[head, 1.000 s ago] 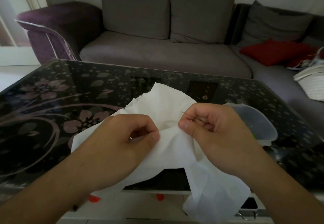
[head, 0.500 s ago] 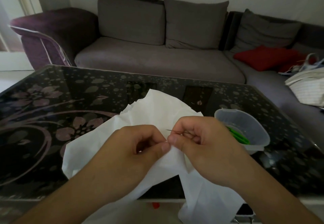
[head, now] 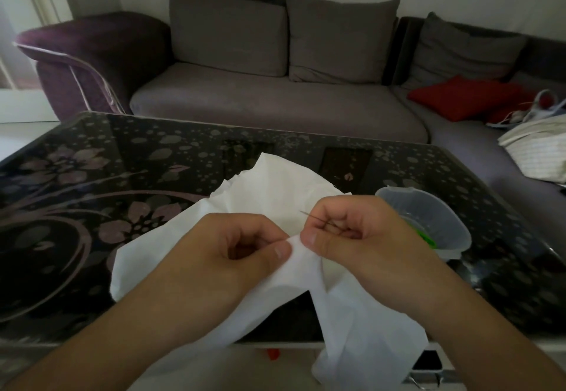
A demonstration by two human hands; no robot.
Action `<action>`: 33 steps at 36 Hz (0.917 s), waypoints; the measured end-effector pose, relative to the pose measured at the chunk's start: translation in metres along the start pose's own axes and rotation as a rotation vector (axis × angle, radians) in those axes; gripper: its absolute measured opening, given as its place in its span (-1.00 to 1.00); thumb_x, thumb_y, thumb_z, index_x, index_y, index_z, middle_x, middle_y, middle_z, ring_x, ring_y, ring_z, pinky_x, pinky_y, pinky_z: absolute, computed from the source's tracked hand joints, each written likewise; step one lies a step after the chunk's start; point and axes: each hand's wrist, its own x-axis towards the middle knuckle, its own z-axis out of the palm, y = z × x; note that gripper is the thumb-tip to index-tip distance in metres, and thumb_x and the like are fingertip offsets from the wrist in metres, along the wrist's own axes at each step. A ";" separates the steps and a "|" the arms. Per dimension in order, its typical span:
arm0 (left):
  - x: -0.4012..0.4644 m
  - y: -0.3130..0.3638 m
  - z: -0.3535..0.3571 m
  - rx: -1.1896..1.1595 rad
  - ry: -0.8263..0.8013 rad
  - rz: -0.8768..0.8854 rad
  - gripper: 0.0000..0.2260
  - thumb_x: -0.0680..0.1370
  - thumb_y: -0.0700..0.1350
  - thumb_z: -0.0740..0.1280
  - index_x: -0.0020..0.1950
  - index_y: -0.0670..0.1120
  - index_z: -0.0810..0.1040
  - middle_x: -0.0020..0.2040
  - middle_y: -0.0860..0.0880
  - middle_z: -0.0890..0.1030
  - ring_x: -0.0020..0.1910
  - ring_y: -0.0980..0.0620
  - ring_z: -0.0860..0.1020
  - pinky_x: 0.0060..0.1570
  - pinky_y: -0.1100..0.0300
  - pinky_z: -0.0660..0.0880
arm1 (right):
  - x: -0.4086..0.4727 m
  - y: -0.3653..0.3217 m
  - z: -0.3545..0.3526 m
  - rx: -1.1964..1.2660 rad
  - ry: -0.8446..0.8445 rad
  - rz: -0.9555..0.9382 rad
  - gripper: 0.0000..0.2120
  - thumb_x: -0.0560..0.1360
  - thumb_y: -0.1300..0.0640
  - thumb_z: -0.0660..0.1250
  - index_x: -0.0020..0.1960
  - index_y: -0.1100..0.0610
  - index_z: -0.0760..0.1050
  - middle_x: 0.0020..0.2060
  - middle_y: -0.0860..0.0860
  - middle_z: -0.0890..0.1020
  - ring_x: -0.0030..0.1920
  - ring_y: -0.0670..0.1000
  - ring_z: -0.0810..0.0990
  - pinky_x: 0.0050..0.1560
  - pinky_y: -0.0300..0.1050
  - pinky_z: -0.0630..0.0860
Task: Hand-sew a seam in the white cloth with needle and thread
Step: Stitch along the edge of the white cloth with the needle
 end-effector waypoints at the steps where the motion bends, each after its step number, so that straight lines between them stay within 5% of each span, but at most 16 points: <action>1: 0.001 0.001 -0.001 -0.021 -0.001 0.000 -0.87 0.59 -0.03 0.41 -0.10 0.07 0.75 -0.21 0.08 0.73 -0.26 0.24 0.63 -0.23 0.42 0.46 | 0.000 -0.001 -0.002 0.007 0.002 -0.006 -0.87 0.57 0.09 0.40 -0.15 0.00 0.65 -0.29 -0.16 0.67 -0.21 -0.19 0.64 -0.15 -0.34 0.51; 7: -0.006 0.004 -0.003 -0.086 -0.030 0.028 -0.86 0.59 -0.07 0.41 -0.10 0.05 0.75 -0.23 0.08 0.71 -0.31 0.25 0.58 -0.27 0.44 0.44 | -0.007 -0.005 -0.006 0.037 -0.022 -0.056 -0.85 0.57 0.18 0.40 -0.16 0.00 0.64 -0.41 -0.24 0.60 -0.34 -0.25 0.58 -0.32 -0.45 0.44; 12: -0.010 0.002 -0.005 -0.083 -0.002 0.062 -0.87 0.57 -0.09 0.41 -0.10 0.05 0.76 -0.19 0.05 0.73 -0.22 0.19 0.64 -0.19 0.40 0.49 | 0.007 -0.009 -0.004 0.166 0.015 0.109 -0.79 0.63 0.06 0.33 -0.12 -0.20 0.59 -0.54 -0.08 0.44 -0.54 -0.11 0.36 -0.46 -0.20 0.30; 15: -0.011 0.003 -0.006 -0.092 0.010 0.061 -0.86 0.57 -0.11 0.41 -0.11 0.04 0.76 -0.20 0.06 0.73 -0.23 0.20 0.65 -0.21 0.41 0.49 | 0.008 -0.014 -0.013 0.373 -0.047 0.149 -0.78 0.69 0.11 0.19 -0.09 -0.02 0.52 -0.56 -0.06 0.36 -0.57 -0.09 0.28 -0.46 -0.19 0.22; 19: -0.011 0.004 -0.006 -0.102 0.012 0.053 -0.85 0.58 -0.14 0.40 -0.11 0.02 0.76 -0.22 0.08 0.73 -0.26 0.22 0.64 -0.24 0.45 0.48 | -0.001 -0.001 -0.013 0.223 0.015 0.007 -0.53 0.69 0.20 0.15 -0.34 -0.10 0.51 -0.52 -0.02 0.42 -0.51 -0.08 0.33 -0.42 -0.16 0.30; 27: -0.008 0.004 -0.004 -0.114 0.020 0.036 -0.85 0.58 -0.12 0.41 -0.09 0.04 0.77 -0.18 0.05 0.74 -0.22 0.19 0.67 -0.22 0.40 0.51 | -0.006 0.001 -0.013 0.111 -0.038 -0.151 -0.79 0.65 0.07 0.30 -0.12 -0.06 0.63 -0.46 -0.08 0.48 -0.43 -0.14 0.40 -0.35 -0.26 0.41; 33: -0.010 0.003 -0.005 -0.116 0.015 0.029 -0.84 0.59 -0.13 0.40 -0.09 0.05 0.77 -0.17 0.05 0.75 -0.23 0.19 0.67 -0.23 0.41 0.51 | -0.009 -0.005 -0.009 0.107 -0.053 -0.199 -0.78 0.54 -0.06 0.36 -0.25 -0.02 0.60 -0.46 -0.18 0.51 -0.40 -0.19 0.50 -0.35 -0.41 0.44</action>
